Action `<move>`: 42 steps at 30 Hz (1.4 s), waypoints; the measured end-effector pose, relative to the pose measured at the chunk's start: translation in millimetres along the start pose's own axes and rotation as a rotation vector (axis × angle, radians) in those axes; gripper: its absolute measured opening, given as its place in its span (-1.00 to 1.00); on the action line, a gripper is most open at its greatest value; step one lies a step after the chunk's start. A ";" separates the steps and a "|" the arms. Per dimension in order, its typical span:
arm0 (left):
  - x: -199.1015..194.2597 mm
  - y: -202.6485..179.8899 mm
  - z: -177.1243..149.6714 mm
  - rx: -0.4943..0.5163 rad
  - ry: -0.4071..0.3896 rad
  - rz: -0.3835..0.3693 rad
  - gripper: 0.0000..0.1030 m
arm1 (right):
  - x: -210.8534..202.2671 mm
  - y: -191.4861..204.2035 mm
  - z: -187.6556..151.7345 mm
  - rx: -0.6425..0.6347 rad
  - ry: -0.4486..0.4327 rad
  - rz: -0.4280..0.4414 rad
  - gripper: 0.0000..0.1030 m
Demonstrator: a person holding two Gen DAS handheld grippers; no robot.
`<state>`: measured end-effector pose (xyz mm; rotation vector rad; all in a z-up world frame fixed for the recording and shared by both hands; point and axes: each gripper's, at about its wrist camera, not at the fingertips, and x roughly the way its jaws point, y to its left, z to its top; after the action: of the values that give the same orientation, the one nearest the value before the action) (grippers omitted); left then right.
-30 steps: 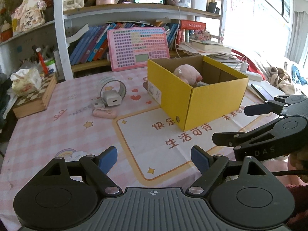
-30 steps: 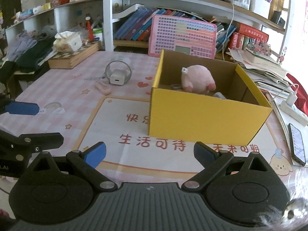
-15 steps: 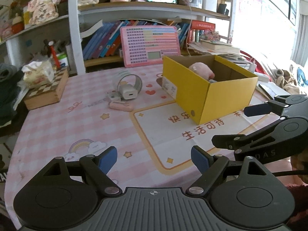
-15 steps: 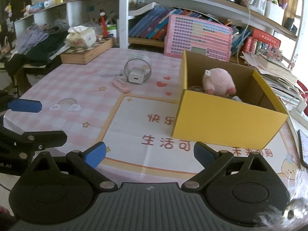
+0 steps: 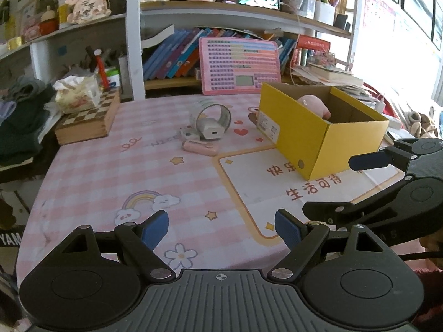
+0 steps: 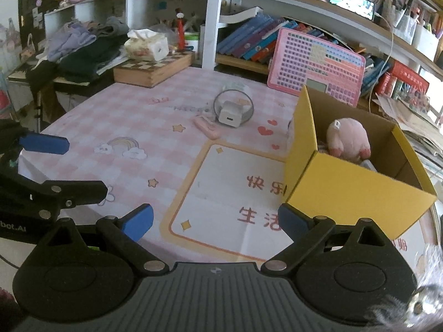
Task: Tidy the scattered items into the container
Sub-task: 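Raise both open tools out of the yellow box, then move both tools toward the tape roll and pink comb toy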
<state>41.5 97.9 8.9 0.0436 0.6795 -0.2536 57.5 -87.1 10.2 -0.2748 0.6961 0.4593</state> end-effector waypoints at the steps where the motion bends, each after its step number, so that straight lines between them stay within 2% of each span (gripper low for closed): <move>1: 1.3 1.0 0.7 -0.005 -0.001 0.002 0.68 | 1.0 -0.3 1.2 -0.002 -0.002 -0.002 0.85; 11: 21.9 8.6 12.4 -0.034 0.008 0.020 0.68 | 21.0 -13.0 20.9 -0.008 -0.020 -0.005 0.76; 27: 80.6 17.6 52.5 -0.033 -0.001 0.054 0.68 | 80.0 -45.6 97.3 0.018 -0.076 0.065 0.73; 35: 124.8 16.0 67.5 -0.024 0.011 0.053 0.68 | 121.2 -60.3 129.5 0.097 -0.016 0.131 0.73; 42: 163.3 15.9 76.3 0.002 0.032 0.065 0.67 | 156.9 -68.1 149.7 0.113 0.039 0.137 0.76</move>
<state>214.6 68.4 -34.7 0.0713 0.7082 -0.1916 279.2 -38.5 21.9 -0.1304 0.7788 0.5446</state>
